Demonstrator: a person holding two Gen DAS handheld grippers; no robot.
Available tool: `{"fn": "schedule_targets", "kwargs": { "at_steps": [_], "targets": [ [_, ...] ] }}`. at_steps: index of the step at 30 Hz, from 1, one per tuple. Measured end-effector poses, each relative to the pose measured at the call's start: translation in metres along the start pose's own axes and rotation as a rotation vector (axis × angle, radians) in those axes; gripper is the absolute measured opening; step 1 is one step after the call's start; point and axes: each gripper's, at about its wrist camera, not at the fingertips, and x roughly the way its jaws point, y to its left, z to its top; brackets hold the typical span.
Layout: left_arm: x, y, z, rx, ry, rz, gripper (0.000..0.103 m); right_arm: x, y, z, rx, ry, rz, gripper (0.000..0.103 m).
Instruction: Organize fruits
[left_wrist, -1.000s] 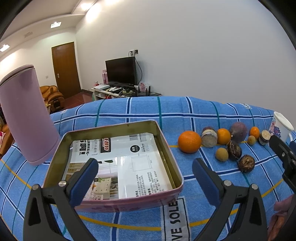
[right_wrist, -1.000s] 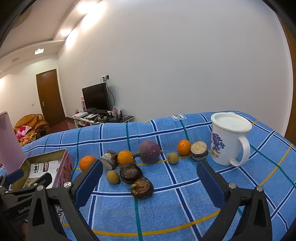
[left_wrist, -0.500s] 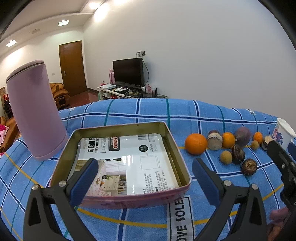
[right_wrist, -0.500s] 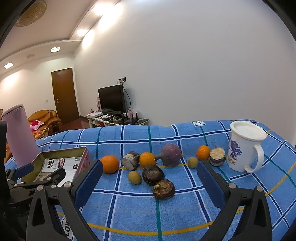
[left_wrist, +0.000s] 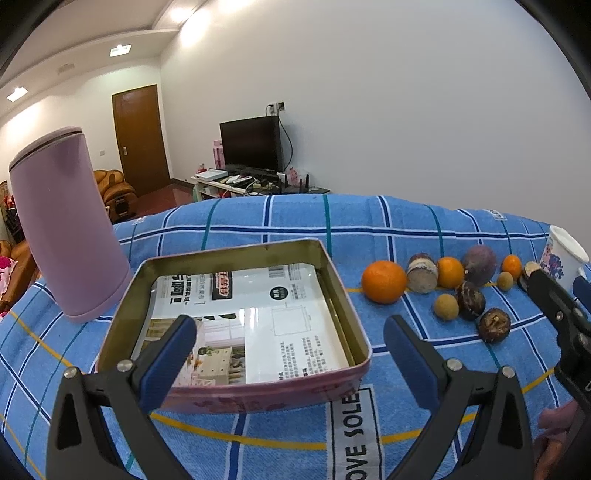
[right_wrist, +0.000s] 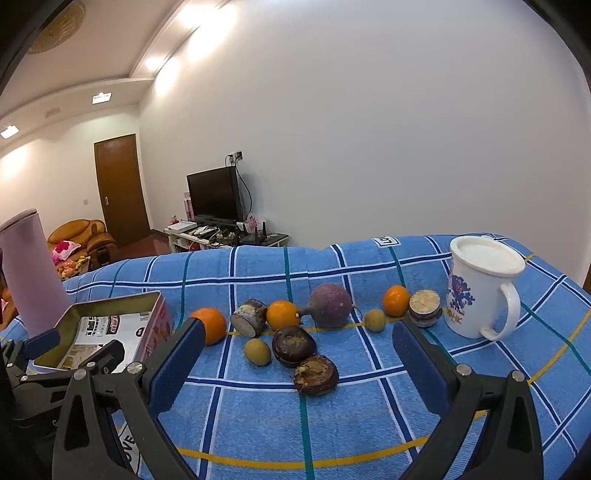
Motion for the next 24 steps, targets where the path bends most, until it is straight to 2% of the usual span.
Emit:
{"fn": "schedule_targets", "kwargs": {
  "at_steps": [10,15,24],
  "targets": [
    [0.002,-0.002,-0.001,0.011,0.01,-0.007,0.103,0.007,-0.005,-0.001,0.0,0.031,-0.062,0.102],
    [0.004,-0.006,-0.003,0.029,0.012,0.0,0.103,0.017,-0.013,-0.004,0.015,0.084,-0.103,0.102],
    [0.006,-0.007,-0.003,0.03,0.019,-0.028,0.103,0.027,-0.026,-0.005,0.029,0.157,-0.077,0.102]
  ]
}}
